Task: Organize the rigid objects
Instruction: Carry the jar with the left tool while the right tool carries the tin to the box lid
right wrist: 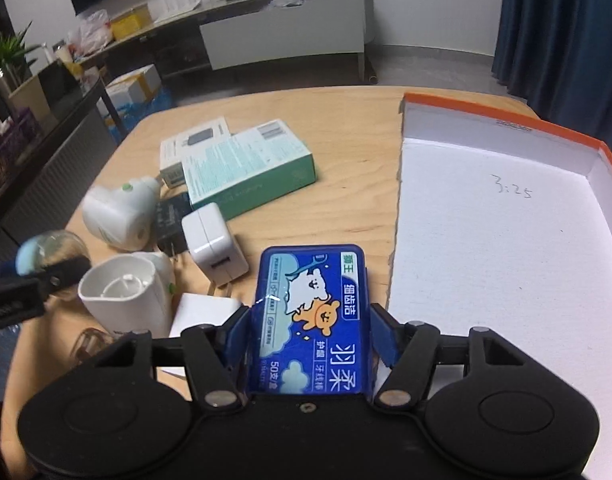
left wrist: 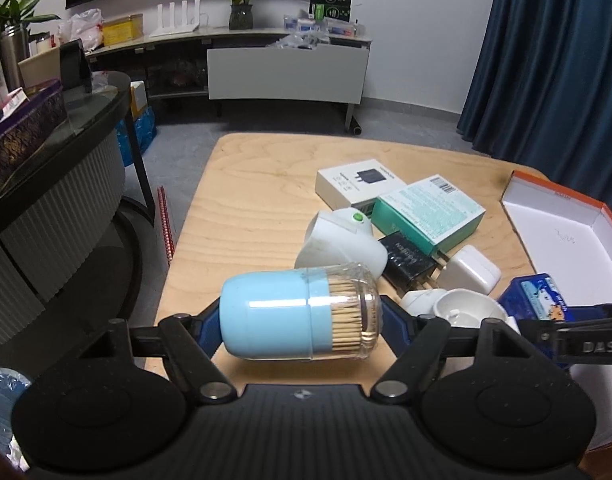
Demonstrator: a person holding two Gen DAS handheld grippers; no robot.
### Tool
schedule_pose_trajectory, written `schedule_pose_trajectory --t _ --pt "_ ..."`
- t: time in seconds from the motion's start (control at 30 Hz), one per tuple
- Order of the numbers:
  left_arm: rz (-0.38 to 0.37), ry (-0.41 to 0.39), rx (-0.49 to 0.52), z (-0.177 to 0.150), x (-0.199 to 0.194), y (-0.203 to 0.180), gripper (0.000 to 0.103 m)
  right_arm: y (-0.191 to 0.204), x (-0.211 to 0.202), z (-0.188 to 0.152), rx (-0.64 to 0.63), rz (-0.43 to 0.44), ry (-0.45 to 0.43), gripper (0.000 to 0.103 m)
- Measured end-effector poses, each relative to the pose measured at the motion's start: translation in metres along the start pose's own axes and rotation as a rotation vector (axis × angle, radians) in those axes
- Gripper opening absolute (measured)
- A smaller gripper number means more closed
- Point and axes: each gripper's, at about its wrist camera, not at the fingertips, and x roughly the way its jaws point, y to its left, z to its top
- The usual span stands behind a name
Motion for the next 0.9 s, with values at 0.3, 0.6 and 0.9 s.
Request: schedule_pose_trajectory --t 0.3,0.6,0.9 --pt "0.016 -0.017 -0.019 0.001 -0.023 -0.007 0.078 -0.008 -0.036 0.008 0.02 0.034 -0.091 0.075" --pt "-0.036 -0.049 0.013 0.012 -0.038 -0.044 0.078 -0.045 -0.075 0.013 0.06 -0.009 -0.143 0.075" --pt "-0.143 -0.034 0.067 0.029 -0.028 -0.098 0.078 -0.096 -0.098 0.015 0.14 -0.072 -0.178 0.075"
